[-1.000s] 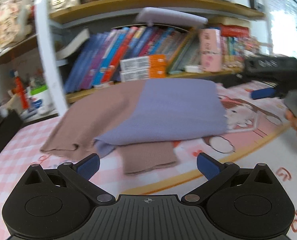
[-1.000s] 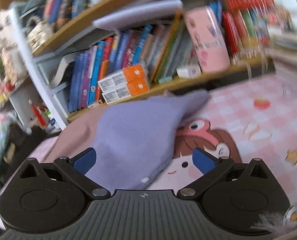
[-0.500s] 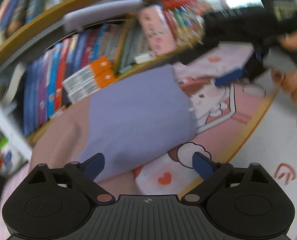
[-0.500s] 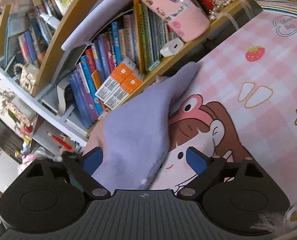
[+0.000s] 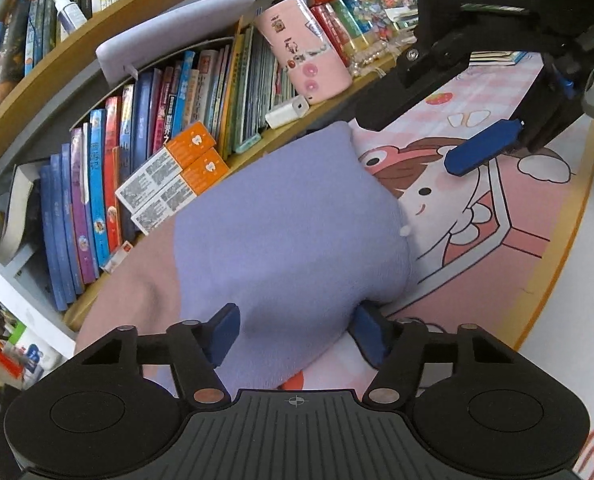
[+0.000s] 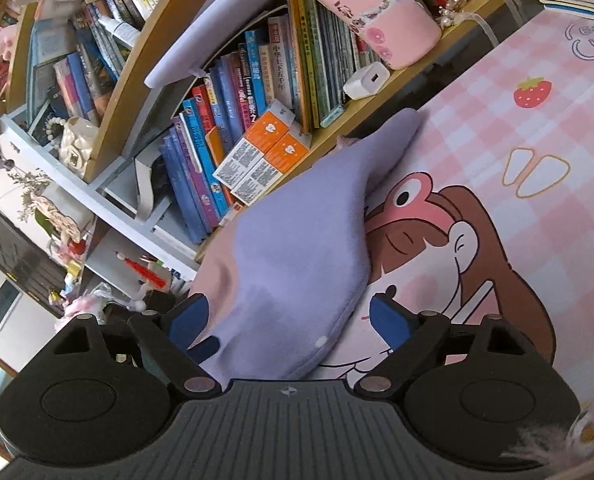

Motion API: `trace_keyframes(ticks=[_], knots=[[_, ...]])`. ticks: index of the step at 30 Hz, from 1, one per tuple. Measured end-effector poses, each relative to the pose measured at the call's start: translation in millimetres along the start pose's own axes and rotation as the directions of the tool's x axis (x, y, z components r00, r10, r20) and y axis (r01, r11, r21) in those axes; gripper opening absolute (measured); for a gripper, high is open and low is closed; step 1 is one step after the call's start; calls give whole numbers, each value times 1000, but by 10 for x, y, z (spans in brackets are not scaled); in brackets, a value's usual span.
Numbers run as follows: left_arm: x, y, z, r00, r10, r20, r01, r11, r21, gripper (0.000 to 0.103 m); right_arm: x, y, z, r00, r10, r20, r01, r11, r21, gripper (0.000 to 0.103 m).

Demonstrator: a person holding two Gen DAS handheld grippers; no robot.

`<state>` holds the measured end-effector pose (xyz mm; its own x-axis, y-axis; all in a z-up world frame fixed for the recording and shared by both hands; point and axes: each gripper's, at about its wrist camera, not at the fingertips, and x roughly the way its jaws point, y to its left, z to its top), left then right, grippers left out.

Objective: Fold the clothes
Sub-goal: 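Grasp the sweater's lavender edge with the right gripper while the left gripper grasps it too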

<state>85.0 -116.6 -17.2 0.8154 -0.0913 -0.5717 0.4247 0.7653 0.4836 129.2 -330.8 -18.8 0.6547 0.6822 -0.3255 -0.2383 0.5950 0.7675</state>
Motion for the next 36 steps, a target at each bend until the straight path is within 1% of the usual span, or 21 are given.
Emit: trace_keyframes(ticks=[1,2,3,4,5,7,8,9,11,12,17,18,20,22,25,28,30,32,33,34,36], knots=[[14,17,11,1000,-11,-5,11,1000,-16,52,-9,3,3,1000,5,1,-5,1000,2,89],[30,31,18,1000,-22,-10,22,999,-28,42,-14,-2,10,1000,9,-1,-9,1000,6,89],[48,34,22,1000,-26,-16,25,999,-29,37,-20,-7,18,1000,13,-2,-13,1000,10,89],[67,33,26,999,-26,-23,26,999,-27,25,-25,-11,26,1000,17,-4,-17,1000,14,89],[78,40,27,999,-31,-23,30,999,-30,17,-27,-17,32,1000,24,-7,-24,999,20,89],[-47,152,22,997,-72,37,77,987,-139,10,-36,-43,40,999,35,-10,-35,999,38,89],[-170,237,15,989,-115,89,132,967,-218,9,-40,-57,43,999,40,-11,-40,998,47,89],[-312,331,8,975,-161,151,201,933,-299,9,-44,-80,46,999,43,-12,-43,997,61,89],[-568,362,-1,950,-210,230,279,900,-334,7,-39,-120,58,998,57,-12,-55,995,87,89],[-674,341,-6,942,-223,249,300,894,-332,7,-31,-131,61,998,63,-13,-61,994,94,89],[-989,168,-157,922,-277,272,355,883,-305,7,2,-186,49,997,68,-26,-64,990,126,89],[-1050,133,-188,917,-287,276,366,881,-300,7,-8,-199,56,998,55,-16,-52,991,126,88],[-1172,63,-252,908,-309,284,388,876,-288,7,-47,-238,75,1000,15,14,-17,991,131,70],[-1274,13,-322,902,-318,291,400,869,-292,7,-83,-318,105,999,-19,36,13,988,152,33],[-1291,23,-422,899,-326,292,416,844,-338,7,-91,-441,135,999,-21,34,14,981,194,17],[-1293,15,-460,889,-347,299,442,823,-357,7,-69,-491,116,1000,-1,26,-5,976,217,12],[-1306,0,-470,879,-363,309,462,809,-364,6,-69,-534,102,999,22,31,-30,968,249,12],[-1394,-5,-466,867,-376,327,480,806,-346,6,-79,-593,73,998,45,44,-57,948,312,13],[-1445,-5,-470,862,-379,335,485,808,-334,6,-57,-614,65,999,45,31,-53,940,336,27],[-1482,1,-482,858,-384,343,492,805,-330,6,-51,-612,62,999,43,32,-51,938,344,29],[-1561,10,-546,853,-386,353,500,800,-332,6,-49,-593,56,999,29,32,-38,938,343,29]])
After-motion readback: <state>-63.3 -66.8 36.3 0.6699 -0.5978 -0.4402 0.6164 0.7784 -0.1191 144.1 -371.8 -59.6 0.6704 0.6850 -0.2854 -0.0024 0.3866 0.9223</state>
